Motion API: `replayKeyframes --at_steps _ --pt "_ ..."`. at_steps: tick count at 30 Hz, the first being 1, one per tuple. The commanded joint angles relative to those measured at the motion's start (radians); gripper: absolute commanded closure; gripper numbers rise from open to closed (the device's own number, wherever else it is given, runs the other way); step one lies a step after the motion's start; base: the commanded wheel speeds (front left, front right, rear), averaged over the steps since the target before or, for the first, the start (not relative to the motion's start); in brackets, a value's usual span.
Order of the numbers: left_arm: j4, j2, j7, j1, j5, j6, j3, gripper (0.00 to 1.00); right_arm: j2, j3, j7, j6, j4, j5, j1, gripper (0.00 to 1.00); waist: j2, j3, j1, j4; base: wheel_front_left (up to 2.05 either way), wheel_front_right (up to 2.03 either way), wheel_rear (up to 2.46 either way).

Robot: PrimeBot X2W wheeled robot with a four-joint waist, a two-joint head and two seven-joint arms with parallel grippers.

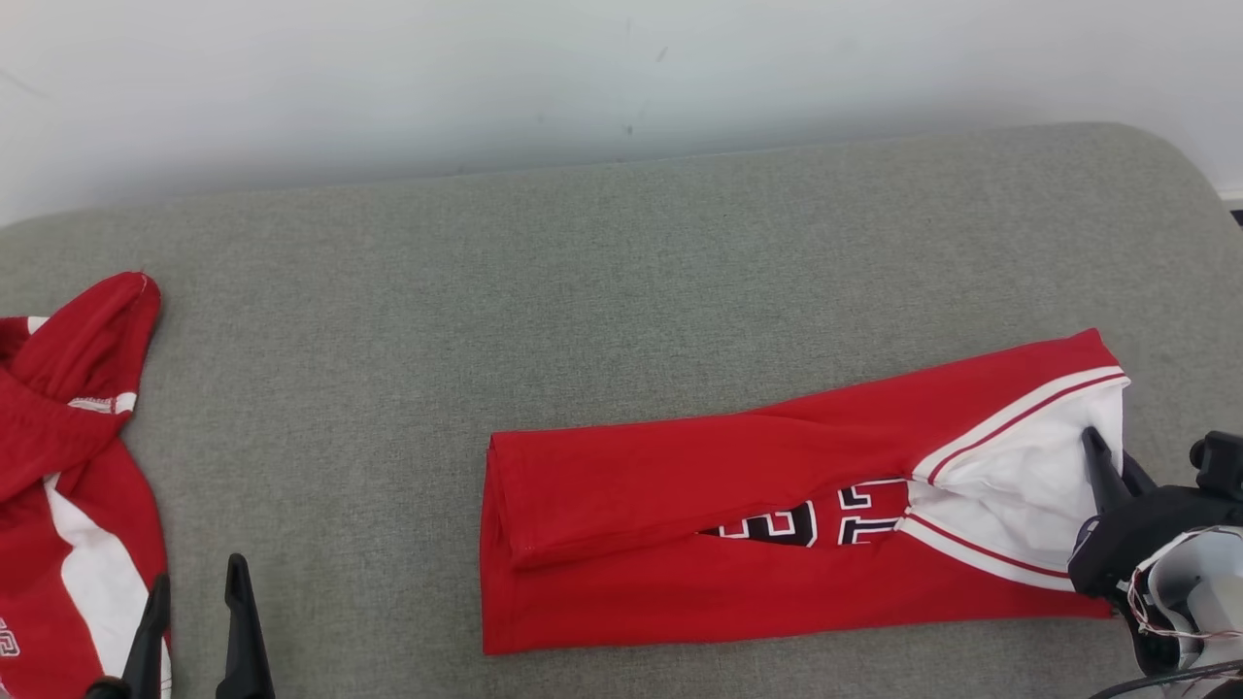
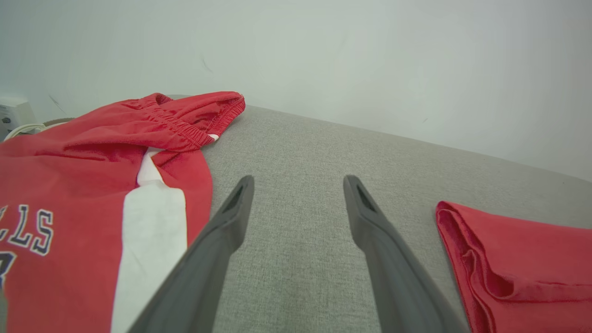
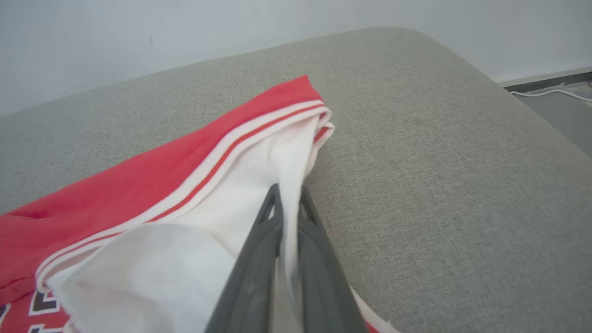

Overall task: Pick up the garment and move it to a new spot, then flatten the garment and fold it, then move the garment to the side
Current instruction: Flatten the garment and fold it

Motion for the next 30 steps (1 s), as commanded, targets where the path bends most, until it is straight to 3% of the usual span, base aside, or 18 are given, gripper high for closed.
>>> replayKeyframes --at_steps 1,7,21,30 --pt "-0.003 0.000 -0.008 0.014 0.002 0.003 0.002 0.00 -0.006 -0.005 0.000 -0.001 -0.007 -0.010 -0.009 1.00 -0.0001 -0.004 0.0000 -0.006 0.00 0.00 0.00" --pt "-0.002 0.000 -0.008 0.017 -0.001 0.002 0.001 0.00 0.018 -0.003 0.042 -0.001 -0.108 0.068 0.026 1.00 -0.0001 -0.008 0.0000 -0.022 0.00 0.00 0.00" --pt "0.009 0.000 -0.008 0.008 -0.007 -0.001 -0.012 0.00 0.041 0.159 0.182 0.000 -0.523 0.350 0.118 1.00 -0.0001 -0.018 0.0000 -0.020 0.00 0.00 0.00" --pt "0.016 -0.001 -0.007 0.006 -0.012 -0.001 -0.018 0.00 0.068 0.257 0.210 0.000 -0.628 0.432 0.112 1.00 -0.0001 -0.029 0.0000 0.008 0.00 0.00 0.00"
